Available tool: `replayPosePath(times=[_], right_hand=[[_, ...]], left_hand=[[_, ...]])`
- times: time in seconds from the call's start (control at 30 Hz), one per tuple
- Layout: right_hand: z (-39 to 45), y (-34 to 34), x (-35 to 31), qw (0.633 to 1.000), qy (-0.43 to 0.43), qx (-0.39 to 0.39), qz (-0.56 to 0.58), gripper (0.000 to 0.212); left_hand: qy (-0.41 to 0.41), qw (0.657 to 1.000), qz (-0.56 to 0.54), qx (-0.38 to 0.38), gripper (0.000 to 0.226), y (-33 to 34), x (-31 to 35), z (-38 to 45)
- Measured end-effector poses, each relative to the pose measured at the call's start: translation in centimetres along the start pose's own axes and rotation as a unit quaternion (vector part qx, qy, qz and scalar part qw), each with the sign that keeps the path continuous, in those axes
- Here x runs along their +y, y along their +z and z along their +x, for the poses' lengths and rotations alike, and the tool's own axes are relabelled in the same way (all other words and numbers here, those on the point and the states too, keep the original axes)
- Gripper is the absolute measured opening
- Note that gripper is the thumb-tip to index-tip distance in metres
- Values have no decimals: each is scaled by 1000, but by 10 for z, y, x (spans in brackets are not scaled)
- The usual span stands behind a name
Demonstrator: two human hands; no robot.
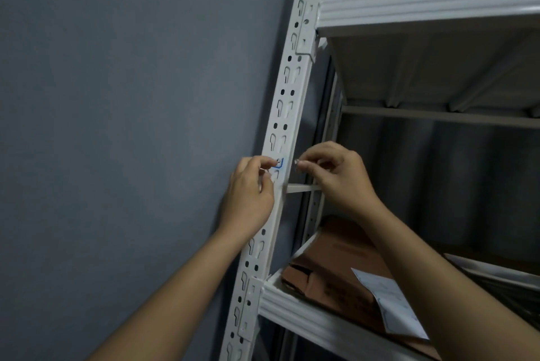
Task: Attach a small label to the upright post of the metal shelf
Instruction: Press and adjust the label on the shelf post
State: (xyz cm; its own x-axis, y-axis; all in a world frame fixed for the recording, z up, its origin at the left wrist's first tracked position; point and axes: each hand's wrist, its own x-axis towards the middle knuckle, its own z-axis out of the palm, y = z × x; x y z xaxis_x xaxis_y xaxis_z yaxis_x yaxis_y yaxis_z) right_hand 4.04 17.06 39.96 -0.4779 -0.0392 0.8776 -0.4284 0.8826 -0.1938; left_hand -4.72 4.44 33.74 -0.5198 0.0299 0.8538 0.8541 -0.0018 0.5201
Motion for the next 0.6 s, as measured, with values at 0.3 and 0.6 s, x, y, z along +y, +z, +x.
replayPosePath(times=[0.3,0.6], right_hand=[[-17,-9,-22,951,130,57,275,18],[-48,-15,-43,922,168,71,341,16]], left_hand=[[2,994,-95,-61,9,-6,51,-5],[-32,987,-154,-42,8,-17,77,-23]])
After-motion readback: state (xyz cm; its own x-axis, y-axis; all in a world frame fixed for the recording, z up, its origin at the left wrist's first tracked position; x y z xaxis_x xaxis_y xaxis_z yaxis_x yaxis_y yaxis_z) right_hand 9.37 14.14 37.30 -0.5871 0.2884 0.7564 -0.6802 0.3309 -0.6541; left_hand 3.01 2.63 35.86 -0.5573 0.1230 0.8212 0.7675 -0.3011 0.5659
